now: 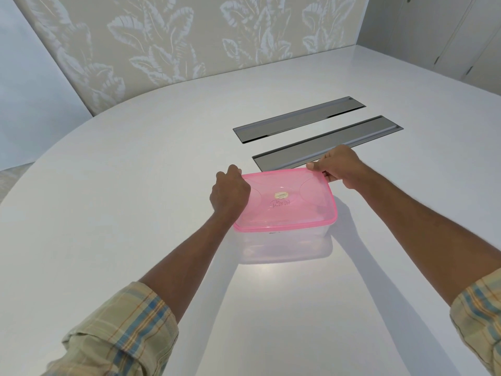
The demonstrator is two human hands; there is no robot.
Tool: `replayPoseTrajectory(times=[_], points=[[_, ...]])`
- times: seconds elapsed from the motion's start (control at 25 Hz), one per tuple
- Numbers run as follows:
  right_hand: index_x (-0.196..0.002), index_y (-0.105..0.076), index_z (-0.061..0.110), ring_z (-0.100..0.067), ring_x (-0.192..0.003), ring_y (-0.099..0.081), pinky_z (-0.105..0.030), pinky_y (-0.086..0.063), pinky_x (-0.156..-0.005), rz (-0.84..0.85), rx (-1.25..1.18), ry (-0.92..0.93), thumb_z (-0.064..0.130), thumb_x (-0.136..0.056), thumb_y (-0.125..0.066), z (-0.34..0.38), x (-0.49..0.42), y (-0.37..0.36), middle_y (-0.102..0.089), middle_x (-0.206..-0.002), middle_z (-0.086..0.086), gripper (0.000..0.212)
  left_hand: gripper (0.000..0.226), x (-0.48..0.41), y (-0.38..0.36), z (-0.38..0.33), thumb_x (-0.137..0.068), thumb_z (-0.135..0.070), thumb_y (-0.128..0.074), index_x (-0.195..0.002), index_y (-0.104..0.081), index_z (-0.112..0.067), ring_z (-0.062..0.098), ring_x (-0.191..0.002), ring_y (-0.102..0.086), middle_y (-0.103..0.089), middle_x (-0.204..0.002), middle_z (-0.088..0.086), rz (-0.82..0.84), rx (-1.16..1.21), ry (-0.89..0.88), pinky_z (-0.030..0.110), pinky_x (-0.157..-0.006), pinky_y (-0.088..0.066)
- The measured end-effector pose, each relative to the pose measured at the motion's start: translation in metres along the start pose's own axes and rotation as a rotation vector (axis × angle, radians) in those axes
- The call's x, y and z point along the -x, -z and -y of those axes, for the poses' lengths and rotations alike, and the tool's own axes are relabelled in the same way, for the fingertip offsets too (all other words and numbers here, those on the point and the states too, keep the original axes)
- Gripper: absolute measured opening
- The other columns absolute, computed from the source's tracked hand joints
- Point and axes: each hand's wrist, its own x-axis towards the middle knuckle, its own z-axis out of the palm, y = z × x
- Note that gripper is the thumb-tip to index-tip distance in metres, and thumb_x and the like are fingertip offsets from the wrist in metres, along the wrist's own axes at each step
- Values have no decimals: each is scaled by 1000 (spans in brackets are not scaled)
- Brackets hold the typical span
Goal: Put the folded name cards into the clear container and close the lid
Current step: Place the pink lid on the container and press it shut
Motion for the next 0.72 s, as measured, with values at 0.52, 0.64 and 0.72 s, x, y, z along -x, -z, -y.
replayPoseTrajectory(times=[0.52, 0.64, 0.72], points=[[-75, -68, 0, -22, -57, -60, -31, -59, -61, -147, -3, 49, 41, -97, -73, -29, 15, -9, -63, -66, -7, 47, 36, -3, -2, 3, -115, -33, -35, -130, -64, -18, 44, -106, -66, -63, -118, 19, -11, -23, -23, 39, -82, -37], [-67, -53, 12, -25, -62, -54, -35, -50, -65, -144, 75, 72, 65, -88, -72, -22, 20, -11, -55, -69, -9, 60, 37, -1, 0, 2, -115, -34, -34, -130, -64, -17, 44, -106, -66, -63, -118, 19, -11, -24, -19, 40, -82, -38], [-63, -42, 16, -28, -68, -57, -37, -45, -68, -137, 294, 78, 82, -87, -58, -12, 18, -18, -57, -71, -7, 72, 38, 0, 0, 1, -116, -34, -33, -130, -64, -16, 44, -107, -66, -63, -118, 19, -10, -26, -16, 40, -82, -38]])
